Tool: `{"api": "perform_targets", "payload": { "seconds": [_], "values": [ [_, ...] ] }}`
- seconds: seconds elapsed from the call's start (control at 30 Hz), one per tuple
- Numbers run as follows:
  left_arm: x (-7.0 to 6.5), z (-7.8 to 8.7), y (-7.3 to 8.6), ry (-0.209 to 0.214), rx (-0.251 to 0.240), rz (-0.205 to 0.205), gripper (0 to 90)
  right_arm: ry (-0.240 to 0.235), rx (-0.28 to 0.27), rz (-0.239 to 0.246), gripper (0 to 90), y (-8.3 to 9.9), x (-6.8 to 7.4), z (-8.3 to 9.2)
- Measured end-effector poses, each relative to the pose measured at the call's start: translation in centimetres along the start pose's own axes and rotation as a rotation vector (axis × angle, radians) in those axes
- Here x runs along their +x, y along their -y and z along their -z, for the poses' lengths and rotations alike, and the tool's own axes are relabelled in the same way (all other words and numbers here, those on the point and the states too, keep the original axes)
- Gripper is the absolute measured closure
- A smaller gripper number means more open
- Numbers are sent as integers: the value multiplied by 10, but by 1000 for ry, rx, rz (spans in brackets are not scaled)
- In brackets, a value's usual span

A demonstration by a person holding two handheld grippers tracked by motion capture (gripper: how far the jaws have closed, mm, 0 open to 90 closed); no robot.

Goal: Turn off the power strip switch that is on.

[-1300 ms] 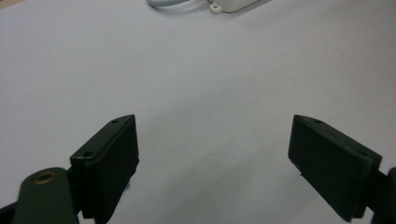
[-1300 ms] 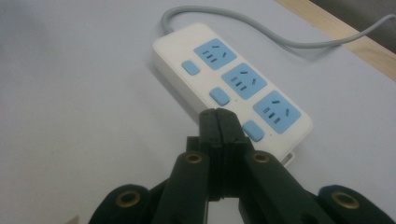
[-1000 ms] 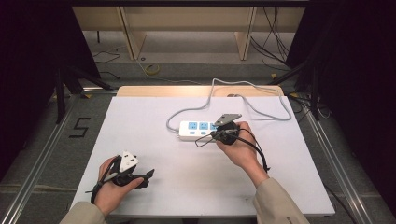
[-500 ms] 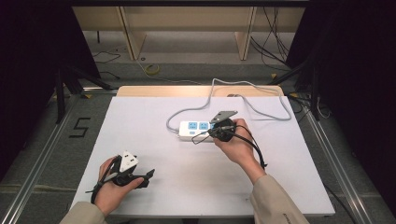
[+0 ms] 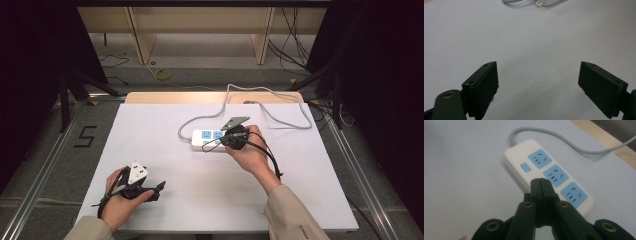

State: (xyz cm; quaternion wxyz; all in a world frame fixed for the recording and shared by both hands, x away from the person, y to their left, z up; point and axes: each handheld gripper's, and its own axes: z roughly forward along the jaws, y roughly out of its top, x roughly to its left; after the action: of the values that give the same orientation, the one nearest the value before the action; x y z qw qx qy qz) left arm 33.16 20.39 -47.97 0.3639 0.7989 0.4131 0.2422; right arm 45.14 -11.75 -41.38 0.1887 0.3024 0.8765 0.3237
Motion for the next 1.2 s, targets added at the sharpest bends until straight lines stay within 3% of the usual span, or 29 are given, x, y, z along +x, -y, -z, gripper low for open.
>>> {"api": "perform_targets", "payload": {
  "seconds": [0.67,1.2],
  "values": [
    [0,0,0,2,-3,3,161,-5,13,13,900,-12,1,-10],
    [0,-1,0,4,-3,4,162,-12,40,-4,900,-17,1,-20]
  ]
}}
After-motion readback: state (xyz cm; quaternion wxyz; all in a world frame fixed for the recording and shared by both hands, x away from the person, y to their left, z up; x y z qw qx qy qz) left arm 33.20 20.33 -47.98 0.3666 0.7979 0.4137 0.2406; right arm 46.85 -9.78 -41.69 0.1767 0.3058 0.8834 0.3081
